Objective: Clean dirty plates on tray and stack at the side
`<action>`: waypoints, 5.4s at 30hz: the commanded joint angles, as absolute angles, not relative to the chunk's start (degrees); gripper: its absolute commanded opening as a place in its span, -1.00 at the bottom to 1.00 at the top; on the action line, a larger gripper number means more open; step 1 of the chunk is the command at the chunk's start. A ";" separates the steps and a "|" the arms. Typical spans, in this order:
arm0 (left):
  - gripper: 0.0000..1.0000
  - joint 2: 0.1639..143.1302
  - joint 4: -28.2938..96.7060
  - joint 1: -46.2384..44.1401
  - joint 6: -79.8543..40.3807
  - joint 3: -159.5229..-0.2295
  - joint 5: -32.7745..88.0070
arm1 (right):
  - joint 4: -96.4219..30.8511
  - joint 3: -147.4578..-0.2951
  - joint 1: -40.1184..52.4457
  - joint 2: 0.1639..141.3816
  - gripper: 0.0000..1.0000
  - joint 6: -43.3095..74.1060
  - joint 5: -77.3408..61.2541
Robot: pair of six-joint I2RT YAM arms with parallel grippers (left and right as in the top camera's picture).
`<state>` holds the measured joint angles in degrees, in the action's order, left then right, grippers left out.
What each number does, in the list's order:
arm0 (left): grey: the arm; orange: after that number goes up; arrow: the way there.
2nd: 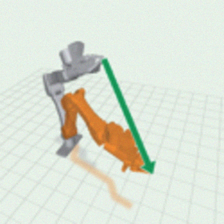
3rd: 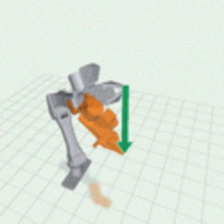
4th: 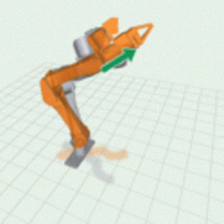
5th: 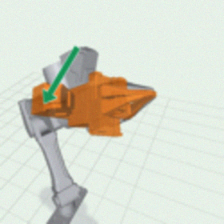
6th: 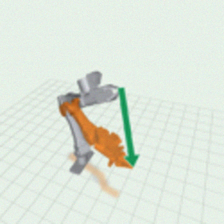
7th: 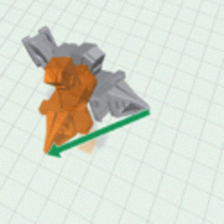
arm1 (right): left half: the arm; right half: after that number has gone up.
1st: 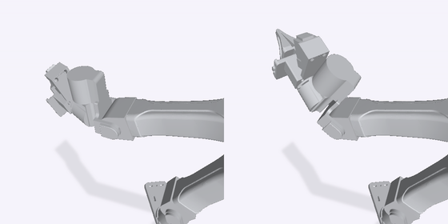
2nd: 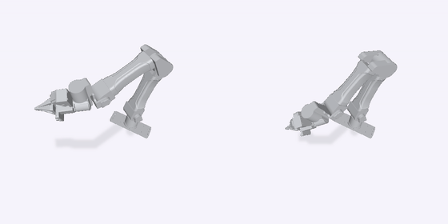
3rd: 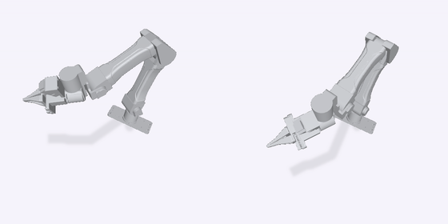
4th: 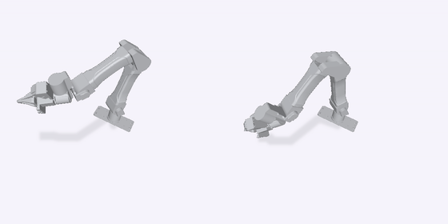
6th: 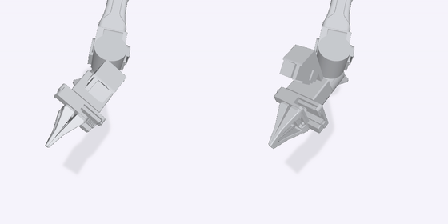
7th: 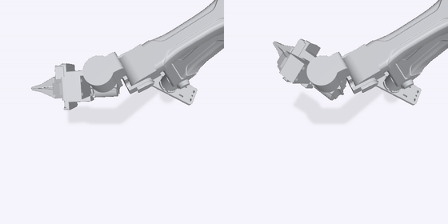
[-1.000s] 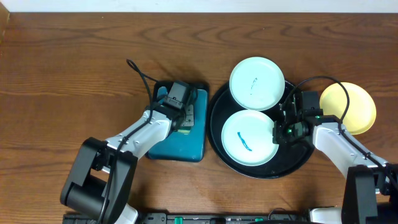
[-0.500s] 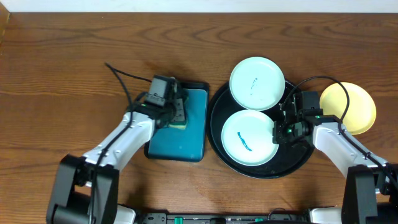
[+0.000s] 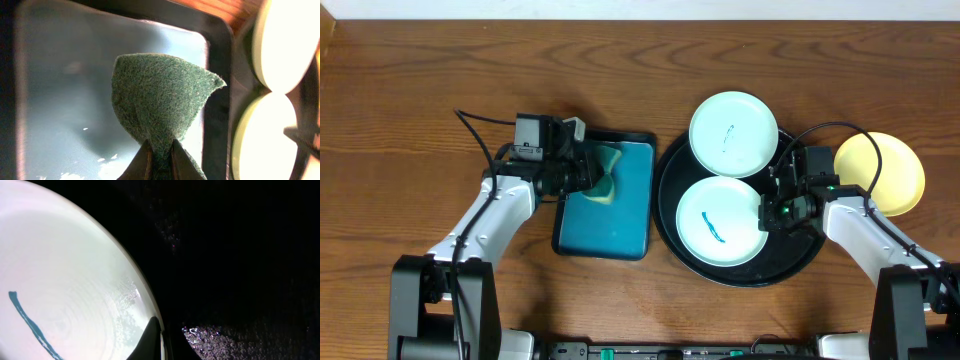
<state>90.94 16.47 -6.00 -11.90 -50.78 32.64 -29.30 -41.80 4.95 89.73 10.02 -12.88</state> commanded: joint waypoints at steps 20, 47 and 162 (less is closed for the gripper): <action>-0.86 65.91 10.94 -5.91 -14.57 -37.76 20.82 | -28.47 -41.36 5.58 92.27 -0.97 10.66 -10.50; -0.85 72.53 -28.77 -5.98 -18.11 -28.29 27.77 | -28.10 -41.36 5.58 92.27 -0.98 10.66 -10.50; -0.36 82.37 13.72 -21.30 -8.58 -46.24 5.08 | -27.90 -41.34 5.69 92.27 -0.97 10.68 -10.52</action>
<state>82.06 12.97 -21.21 -9.96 -45.19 5.76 -28.60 -41.89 4.95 89.95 10.02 -13.06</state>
